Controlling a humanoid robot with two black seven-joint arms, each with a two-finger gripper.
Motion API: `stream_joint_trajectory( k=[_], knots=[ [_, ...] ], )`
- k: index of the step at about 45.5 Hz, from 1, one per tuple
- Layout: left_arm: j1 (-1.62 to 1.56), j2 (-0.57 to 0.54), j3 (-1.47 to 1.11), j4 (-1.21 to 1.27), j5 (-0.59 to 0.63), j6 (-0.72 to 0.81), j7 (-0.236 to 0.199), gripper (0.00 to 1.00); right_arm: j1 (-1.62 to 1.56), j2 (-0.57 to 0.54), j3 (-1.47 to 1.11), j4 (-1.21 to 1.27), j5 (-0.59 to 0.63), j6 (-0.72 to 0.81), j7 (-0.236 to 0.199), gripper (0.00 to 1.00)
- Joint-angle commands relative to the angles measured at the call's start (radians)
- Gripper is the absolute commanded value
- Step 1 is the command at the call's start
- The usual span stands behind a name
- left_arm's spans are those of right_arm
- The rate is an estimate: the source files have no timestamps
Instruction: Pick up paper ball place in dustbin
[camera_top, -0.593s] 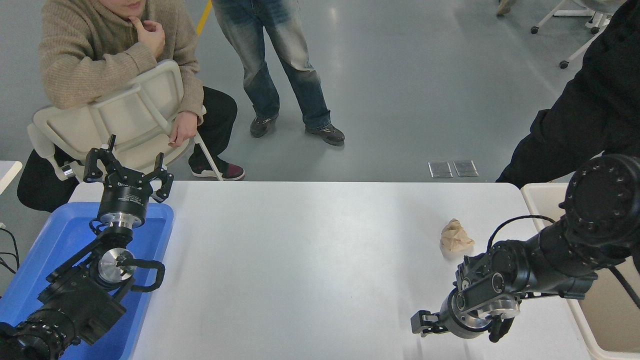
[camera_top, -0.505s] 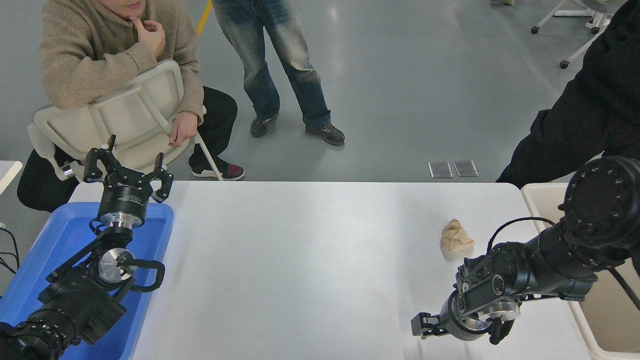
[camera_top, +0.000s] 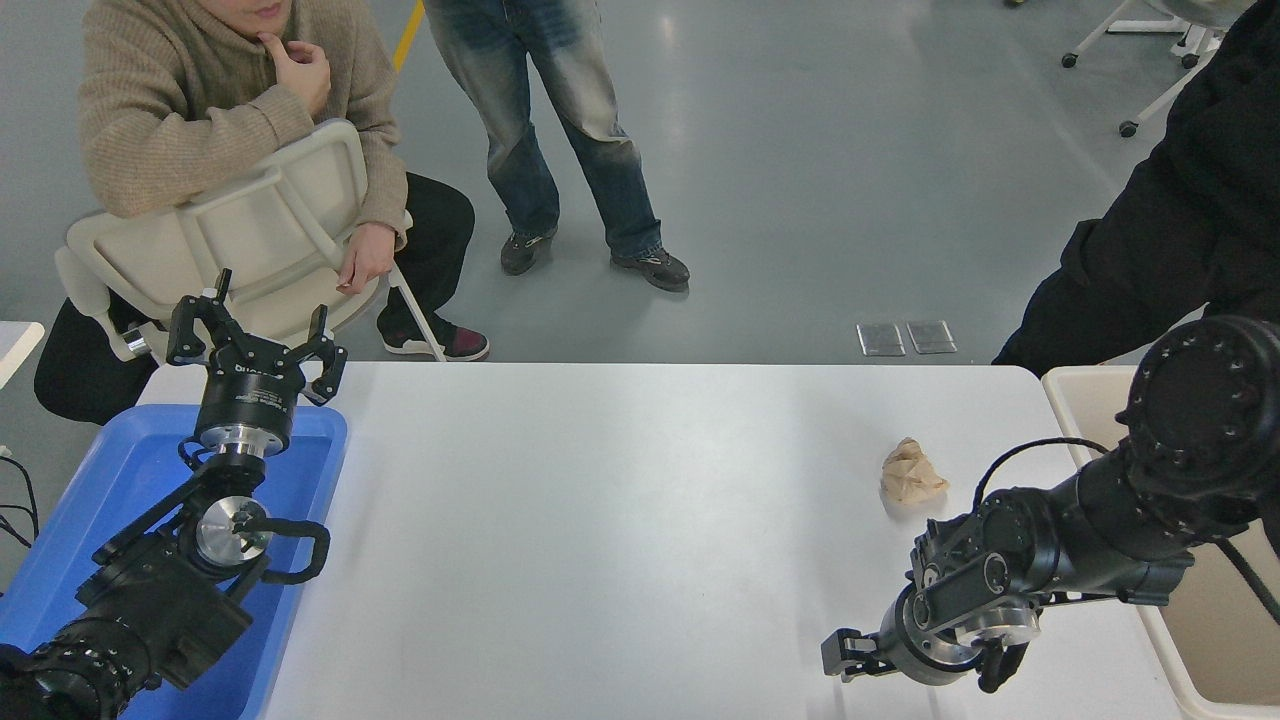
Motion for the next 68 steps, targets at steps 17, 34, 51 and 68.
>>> stream_joint_trajectory(
  k=[17,34,51,68],
  knots=[
    [0.0,0.0,0.0,0.001,0.0,0.0,0.0,0.99,0.019,-0.015,0.002,0.0,0.003,0.008,0.0,1.0],
    [-0.001,0.0,0.0,0.001,0.0,0.0,0.0,0.99,0.024,-0.055,0.008,0.011,0.001,0.012,0.0,1.0],
    [0.0,0.0,0.0,0.001,0.0,0.0,0.0,0.99,0.07,-0.09,0.017,0.044,0.009,0.034,0.001,1.0],
    [0.0,0.0,0.0,0.001,0.0,0.0,0.0,0.99,0.341,-0.142,0.014,0.098,0.021,0.44,0.004,1.0]
  ],
)
